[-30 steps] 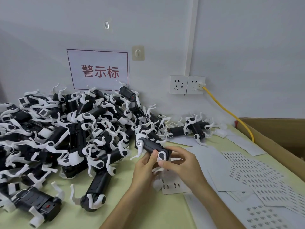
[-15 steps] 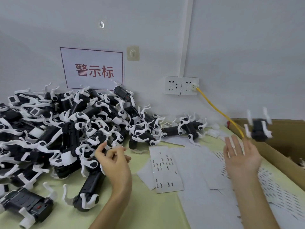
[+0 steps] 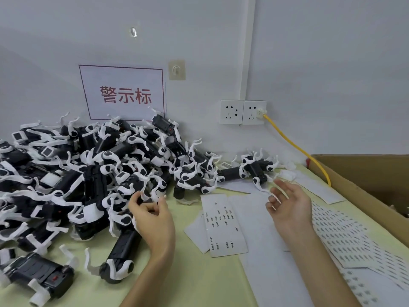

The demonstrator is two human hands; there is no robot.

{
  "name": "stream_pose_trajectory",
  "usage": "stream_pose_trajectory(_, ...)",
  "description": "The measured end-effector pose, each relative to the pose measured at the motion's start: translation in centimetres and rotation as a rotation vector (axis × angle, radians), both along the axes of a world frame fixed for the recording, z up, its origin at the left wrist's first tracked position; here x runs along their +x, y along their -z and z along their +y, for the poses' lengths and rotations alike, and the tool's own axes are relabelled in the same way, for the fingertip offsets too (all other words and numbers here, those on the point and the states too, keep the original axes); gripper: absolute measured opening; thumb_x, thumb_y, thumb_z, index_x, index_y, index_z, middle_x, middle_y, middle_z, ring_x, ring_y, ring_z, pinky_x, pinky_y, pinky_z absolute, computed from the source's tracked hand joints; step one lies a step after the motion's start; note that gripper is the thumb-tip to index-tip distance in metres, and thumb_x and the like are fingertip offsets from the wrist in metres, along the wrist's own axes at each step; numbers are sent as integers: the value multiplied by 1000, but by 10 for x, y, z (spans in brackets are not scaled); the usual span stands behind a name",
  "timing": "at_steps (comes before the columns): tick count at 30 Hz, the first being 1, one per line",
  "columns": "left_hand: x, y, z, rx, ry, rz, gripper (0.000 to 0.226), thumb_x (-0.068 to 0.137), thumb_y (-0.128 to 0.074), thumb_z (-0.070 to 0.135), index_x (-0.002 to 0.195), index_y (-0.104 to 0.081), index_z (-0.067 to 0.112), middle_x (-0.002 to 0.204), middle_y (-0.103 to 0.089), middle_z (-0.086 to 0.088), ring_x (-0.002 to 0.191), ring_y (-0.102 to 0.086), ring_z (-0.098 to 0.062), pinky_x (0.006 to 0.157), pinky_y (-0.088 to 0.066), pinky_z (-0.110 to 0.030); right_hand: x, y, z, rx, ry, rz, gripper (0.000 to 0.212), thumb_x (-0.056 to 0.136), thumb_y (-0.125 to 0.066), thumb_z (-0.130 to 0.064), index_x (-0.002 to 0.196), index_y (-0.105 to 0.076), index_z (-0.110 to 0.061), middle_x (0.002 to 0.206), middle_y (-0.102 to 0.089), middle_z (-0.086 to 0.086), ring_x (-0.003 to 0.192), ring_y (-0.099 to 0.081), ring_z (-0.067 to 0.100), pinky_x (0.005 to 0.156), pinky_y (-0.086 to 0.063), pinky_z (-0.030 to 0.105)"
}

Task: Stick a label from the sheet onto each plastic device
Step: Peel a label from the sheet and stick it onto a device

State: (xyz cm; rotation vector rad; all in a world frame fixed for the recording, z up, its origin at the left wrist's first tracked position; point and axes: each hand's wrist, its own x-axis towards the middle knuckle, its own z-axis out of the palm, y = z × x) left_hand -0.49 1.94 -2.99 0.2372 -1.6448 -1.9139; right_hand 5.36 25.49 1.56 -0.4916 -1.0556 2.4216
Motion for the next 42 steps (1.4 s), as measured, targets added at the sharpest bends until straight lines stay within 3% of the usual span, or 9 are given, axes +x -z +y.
stream_pose_trajectory(3,-1,4,-1,-140,46,-42,51,99,-60,13,148,-44,14,74,-55,-2,68,-52,-16,77,-45,-34,0,1,-3,13,-20,-4,15,89,-56,-20,92,-67,-11,71,-55,2,56,-43,15,58,-31,26)
stream_pose_trajectory(8,-2,8,0,-215,118,-115,46,100,-61,17,144,-49,12,69,-50,1,65,-50,-14,62,-40,-27,-1,1,-6,21,-40,-17,15,90,-55,-20,89,-67,-10,69,-54,2,56,-41,15,57,-31,25)
stream_pose_trajectory(15,3,-4,-6,-164,24,33,4,102,-59,19,101,-62,17,57,-34,3,53,-31,-14,59,-36,-32,-3,3,-15,80,-83,-44,12,89,-57,-19,87,-66,-11,65,-53,0,54,-41,14,56,-30,25)
stream_pose_trajectory(19,8,-10,-2,-96,130,157,11,103,-57,22,93,-59,26,60,-41,-7,53,-32,-16,52,-31,-30,-4,6,-22,183,-146,-79,13,90,-57,-18,86,-67,-11,63,-55,0,50,-43,12,55,-33,25)
stream_pose_trajectory(22,12,-12,3,-48,250,179,13,106,-52,24,93,-53,21,53,-42,3,49,-34,-13,48,-33,-29,-6,9,-30,331,-199,-116,16,93,-55,-17,86,-68,-10,65,-57,2,50,-45,12,54,-35,24)
stream_pose_trajectory(30,5,-23,-4,260,601,132,23,110,-40,22,89,-40,11,52,-33,5,45,-38,-13,50,-44,-25,-3,16,-62,770,-321,-116,15,93,-65,-12,102,-71,-21,90,-70,1,70,-68,15,62,-47,24)
stream_pose_trajectory(35,11,-25,-1,597,895,71,32,109,-34,19,79,-41,14,54,-33,3,48,-38,-12,53,-48,-23,-2,24,-75,935,-451,-10,49,87,-76,-18,125,-54,-42,122,-61,-12,111,-63,8,87,-54,25)
stream_pose_trajectory(37,12,-26,-1,712,959,33,29,104,-39,21,76,-41,16,55,-32,3,49,-38,-12,53,-47,-23,-2,27,-77,975,-447,31,53,86,-78,-18,125,-51,-44,123,-60,-17,113,-61,1,94,-53,27)
stream_pose_trajectory(42,14,-29,-2,932,1070,-51,18,97,-45,21,81,-49,15,56,-31,3,48,-38,-11,54,-48,-23,-3,26,-77,1006,-324,77,55,75,-83,-31,120,-53,-38,124,-62,-19,111,-61,-3,88,-50,22)
